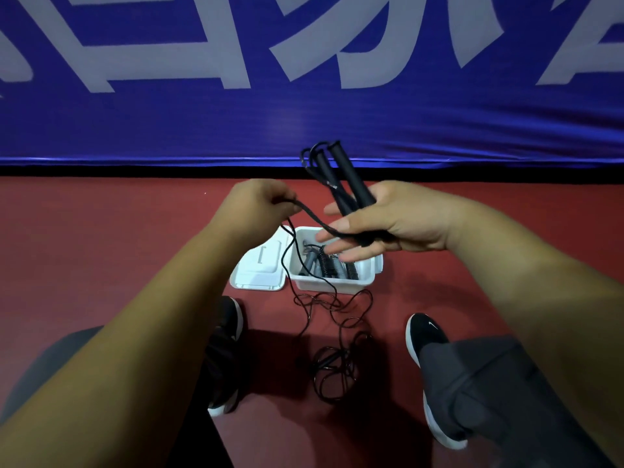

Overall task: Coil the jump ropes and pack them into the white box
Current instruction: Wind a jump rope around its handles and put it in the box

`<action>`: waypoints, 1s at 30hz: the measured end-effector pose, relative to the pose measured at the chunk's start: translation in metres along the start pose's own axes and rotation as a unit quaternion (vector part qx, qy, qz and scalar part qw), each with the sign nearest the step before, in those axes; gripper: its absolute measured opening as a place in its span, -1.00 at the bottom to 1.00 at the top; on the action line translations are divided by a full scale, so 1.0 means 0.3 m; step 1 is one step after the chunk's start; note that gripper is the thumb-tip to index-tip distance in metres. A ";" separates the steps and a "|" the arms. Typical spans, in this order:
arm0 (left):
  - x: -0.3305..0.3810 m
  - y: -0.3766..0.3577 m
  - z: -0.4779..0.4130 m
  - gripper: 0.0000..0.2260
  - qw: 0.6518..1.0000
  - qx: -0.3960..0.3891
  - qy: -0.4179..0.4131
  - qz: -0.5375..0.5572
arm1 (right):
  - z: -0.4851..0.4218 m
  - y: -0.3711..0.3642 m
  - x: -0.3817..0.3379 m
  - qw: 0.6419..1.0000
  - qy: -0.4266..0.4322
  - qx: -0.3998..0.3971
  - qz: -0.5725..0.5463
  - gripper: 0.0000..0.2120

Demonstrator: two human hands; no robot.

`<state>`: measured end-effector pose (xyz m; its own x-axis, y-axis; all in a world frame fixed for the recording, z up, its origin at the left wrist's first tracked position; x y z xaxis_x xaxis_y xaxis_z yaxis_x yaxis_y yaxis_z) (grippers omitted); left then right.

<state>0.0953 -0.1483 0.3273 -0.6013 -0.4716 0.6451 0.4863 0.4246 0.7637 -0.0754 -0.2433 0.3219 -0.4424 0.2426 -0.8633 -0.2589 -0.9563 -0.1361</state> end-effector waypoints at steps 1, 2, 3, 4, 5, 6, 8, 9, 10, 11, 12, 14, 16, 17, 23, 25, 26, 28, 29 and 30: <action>0.007 -0.003 0.003 -0.92 1.000 -0.006 0.000 0.028 | 0.002 -0.023 0.021 0.999 -0.019 -0.029 0.013 -0.62; 0.024 -0.006 0.012 -0.86 0.998 -0.020 0.003 0.060 | 0.005 -0.048 0.043 0.997 -0.037 -0.059 0.026 -0.62; 0.040 -0.011 0.023 -0.78 0.994 -0.042 0.009 0.103 | 0.007 -0.073 0.064 0.994 -0.053 -0.089 0.038 -0.61; 0.056 -0.017 0.031 -0.72 0.987 -0.065 0.013 0.148 | 0.011 -0.098 0.086 0.989 -0.071 -0.119 0.052 -0.60; 0.067 -0.023 0.034 -0.70 0.977 -0.089 0.016 0.192 | 0.016 -0.120 0.109 0.983 -0.089 -0.146 0.068 -0.59; 0.073 -0.031 0.036 -0.74 0.968 -0.112 0.018 0.224 | 0.020 -0.138 0.131 0.976 -0.106 -0.169 0.088 -0.58; 0.096 -0.044 0.043 -0.85 0.953 -0.145 0.015 0.266 | 0.030 -0.174 0.171 0.959 -0.138 -0.211 0.126 -0.56; 0.107 -0.053 0.049 -0.85 0.947 -0.158 0.008 0.280 | 0.031 -0.189 0.189 0.952 -0.150 -0.226 0.143 -0.52; 0.113 -0.061 0.052 -0.83 0.944 -0.168 0.000 0.285 | 0.027 -0.199 0.203 0.947 -0.155 -0.234 0.159 -0.47; 0.123 -0.069 0.059 -0.80 0.940 -0.180 -0.008 0.289 | 0.017 -0.200 0.214 0.945 -0.157 -0.230 0.172 -0.43; 0.137 -0.073 0.066 -0.79 0.940 -0.186 -0.019 0.286 | 0.006 -0.194 0.223 0.945 -0.160 -0.219 0.184 -0.41; 0.155 -0.074 0.071 -0.83 0.946 -0.188 -0.036 0.262 | -0.015 -0.172 0.241 0.944 -0.171 -0.193 0.206 -0.47; 0.175 -0.078 0.080 -0.84 0.954 -0.194 -0.051 0.222 | -0.035 -0.141 0.256 0.942 -0.180 -0.163 0.233 -0.66; 0.187 -0.080 0.088 -0.84 0.959 -0.195 -0.059 0.197 | -0.047 -0.120 0.263 0.941 -0.184 -0.141 0.249 -0.73; 0.195 -0.082 0.100 -0.83 0.978 -0.159 -0.138 0.002 | -0.110 0.025 0.287 0.934 -0.194 0.001 0.301 -0.75; 0.186 -0.109 0.114 -0.78 0.968 -0.186 -0.156 -0.058 | -0.124 0.076 0.290 0.933 -0.194 0.051 0.300 -0.75; 0.180 -0.118 0.119 -0.76 0.967 -0.194 -0.152 -0.066 | -0.132 0.097 0.288 0.932 -0.189 0.075 0.299 -0.76; 0.164 -0.125 0.123 -0.75 0.971 -0.198 -0.120 -0.063 | -0.146 0.126 0.270 0.934 -0.169 0.119 0.293 -0.78; 0.152 -0.125 0.122 -0.76 0.974 -0.198 -0.096 -0.059 | -0.153 0.133 0.255 0.935 -0.153 0.137 0.287 -0.79; 0.132 -0.127 0.118 -0.82 0.976 -0.198 -0.066 -0.064 | -0.160 0.135 0.238 0.939 -0.135 0.151 0.279 -0.80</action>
<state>0.0304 -0.1557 0.3229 -0.7373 -0.3857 0.5546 0.5930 0.0236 0.8048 -0.0762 -0.2725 0.2315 -0.7727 -0.2109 -0.5987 -0.1356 -0.8666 0.4803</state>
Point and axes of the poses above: each hand's wrist, its own z-axis away from the middle knuckle, its own y-axis out of the back of the hand, x = y × z, the point moved 9 cm from there along -z, towards the middle knuckle, and after that the axes turned 3 degrees about x, right-handed, at the moved point
